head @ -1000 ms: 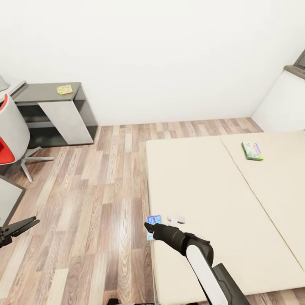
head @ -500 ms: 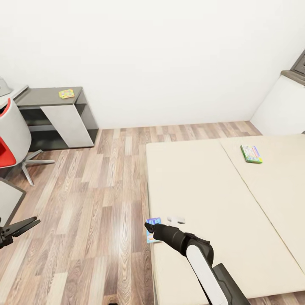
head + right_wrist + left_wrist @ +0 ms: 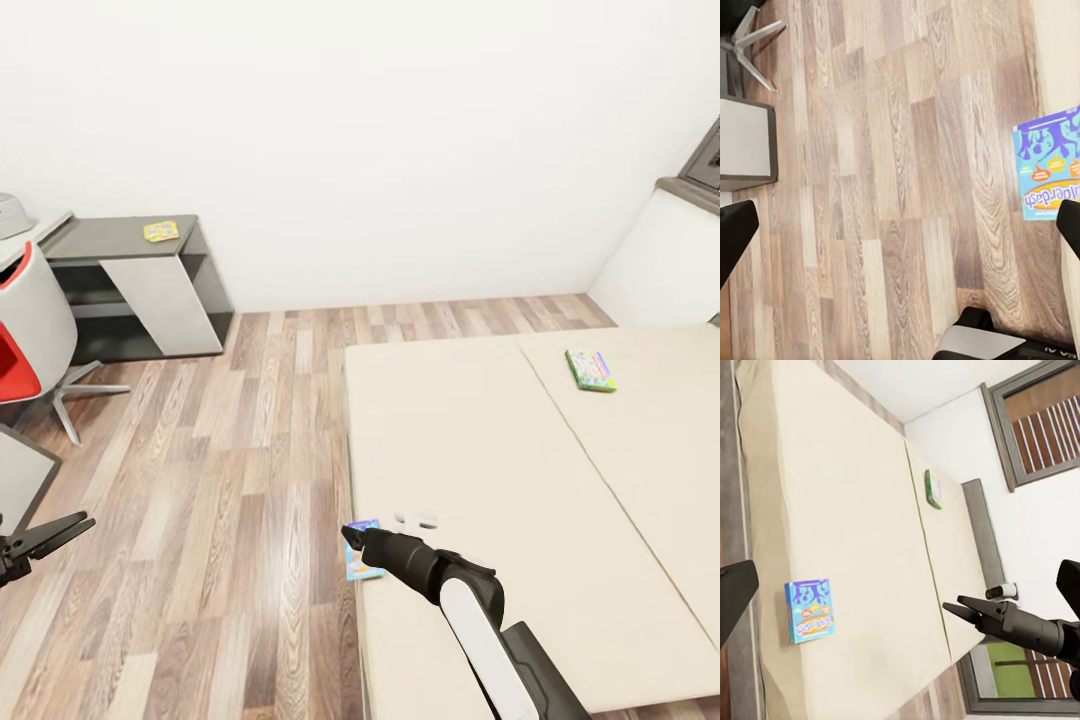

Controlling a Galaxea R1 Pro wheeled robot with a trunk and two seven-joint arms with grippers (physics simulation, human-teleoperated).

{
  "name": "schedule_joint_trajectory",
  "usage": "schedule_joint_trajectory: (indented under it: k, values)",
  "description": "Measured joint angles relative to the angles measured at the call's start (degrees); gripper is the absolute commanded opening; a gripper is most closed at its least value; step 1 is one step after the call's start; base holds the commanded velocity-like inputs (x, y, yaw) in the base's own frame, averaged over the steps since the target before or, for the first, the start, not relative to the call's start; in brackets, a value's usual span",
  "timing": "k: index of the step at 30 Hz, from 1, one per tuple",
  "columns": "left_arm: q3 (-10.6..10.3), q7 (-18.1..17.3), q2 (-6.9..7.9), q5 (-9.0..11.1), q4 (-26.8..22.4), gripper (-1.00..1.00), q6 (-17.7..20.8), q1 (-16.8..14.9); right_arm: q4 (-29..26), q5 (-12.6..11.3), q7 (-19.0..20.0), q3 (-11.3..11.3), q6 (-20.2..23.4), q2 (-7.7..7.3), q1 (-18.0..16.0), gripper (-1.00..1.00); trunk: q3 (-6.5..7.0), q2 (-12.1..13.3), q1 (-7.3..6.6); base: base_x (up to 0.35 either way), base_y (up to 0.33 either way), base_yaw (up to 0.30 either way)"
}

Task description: Put all the toys in the child's room - the three board games (two on the bed and one on the table), the two jigsaw puzzles on the table, and the tennis ball on the table - inside the toy box on the table in the child's room.

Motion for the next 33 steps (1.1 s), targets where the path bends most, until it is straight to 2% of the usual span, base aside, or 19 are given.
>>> schedule_joint_trajectory:
  k: [33]
  values:
    - [-0.07,0.00,-0.12,0.01,0.00,1.00,0.00,0.00,0.24,-0.21,0.00,0.00,-0.24,0.07,0.00,1.00,3.15,0.00,0.00,0.000,0.000,0.000]
